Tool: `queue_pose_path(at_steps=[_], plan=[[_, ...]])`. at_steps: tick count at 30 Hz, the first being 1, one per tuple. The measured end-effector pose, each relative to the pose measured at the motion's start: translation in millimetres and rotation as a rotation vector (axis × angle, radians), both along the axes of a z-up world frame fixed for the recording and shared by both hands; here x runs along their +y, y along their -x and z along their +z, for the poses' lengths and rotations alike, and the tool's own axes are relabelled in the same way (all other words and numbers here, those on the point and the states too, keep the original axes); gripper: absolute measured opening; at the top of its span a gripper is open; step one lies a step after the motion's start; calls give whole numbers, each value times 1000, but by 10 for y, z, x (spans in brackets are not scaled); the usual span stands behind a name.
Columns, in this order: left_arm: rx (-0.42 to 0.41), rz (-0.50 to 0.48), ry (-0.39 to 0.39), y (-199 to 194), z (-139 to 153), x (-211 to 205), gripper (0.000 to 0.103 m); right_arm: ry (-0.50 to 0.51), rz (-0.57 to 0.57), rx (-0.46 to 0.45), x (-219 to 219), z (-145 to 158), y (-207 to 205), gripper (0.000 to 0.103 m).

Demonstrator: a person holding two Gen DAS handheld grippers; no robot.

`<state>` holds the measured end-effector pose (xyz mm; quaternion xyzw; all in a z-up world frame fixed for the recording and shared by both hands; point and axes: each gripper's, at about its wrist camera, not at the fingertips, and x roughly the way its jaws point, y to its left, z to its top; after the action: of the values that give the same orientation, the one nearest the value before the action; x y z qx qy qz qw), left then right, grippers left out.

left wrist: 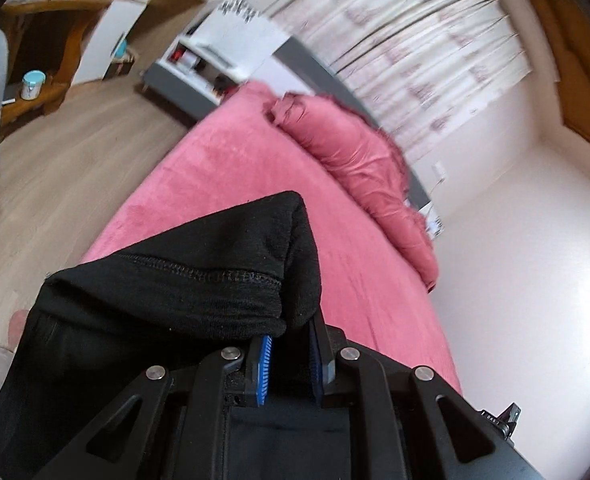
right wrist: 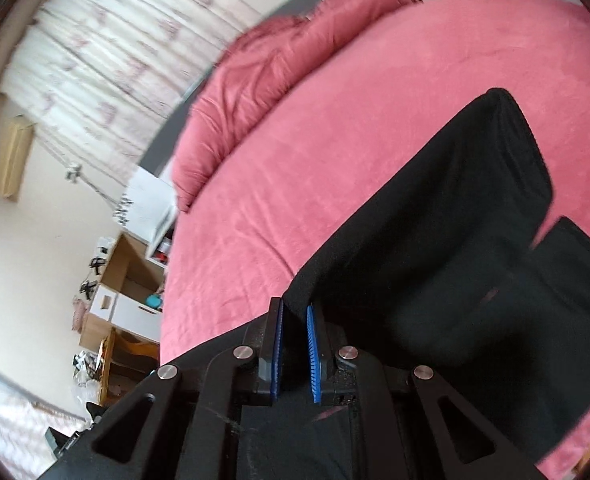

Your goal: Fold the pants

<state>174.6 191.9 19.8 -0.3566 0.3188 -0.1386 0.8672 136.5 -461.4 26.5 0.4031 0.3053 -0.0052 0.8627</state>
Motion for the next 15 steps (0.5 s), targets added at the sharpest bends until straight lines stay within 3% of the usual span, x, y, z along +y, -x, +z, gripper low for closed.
queue_pose_path(at_steps=[4,7,12,15], plan=[[-18,40,86,303,-207,106,15,-31,-12,-57,54,-139,497,11],[7,62,113,580,-426,118,15,-52,-13,-65,110,-350,647,11],[44,80,119,826,-680,179,16,-115,-36,-24,165,-786,980,11],[90,92,126,904,-821,207,16,-98,-45,43,218,-1044,1098,11]])
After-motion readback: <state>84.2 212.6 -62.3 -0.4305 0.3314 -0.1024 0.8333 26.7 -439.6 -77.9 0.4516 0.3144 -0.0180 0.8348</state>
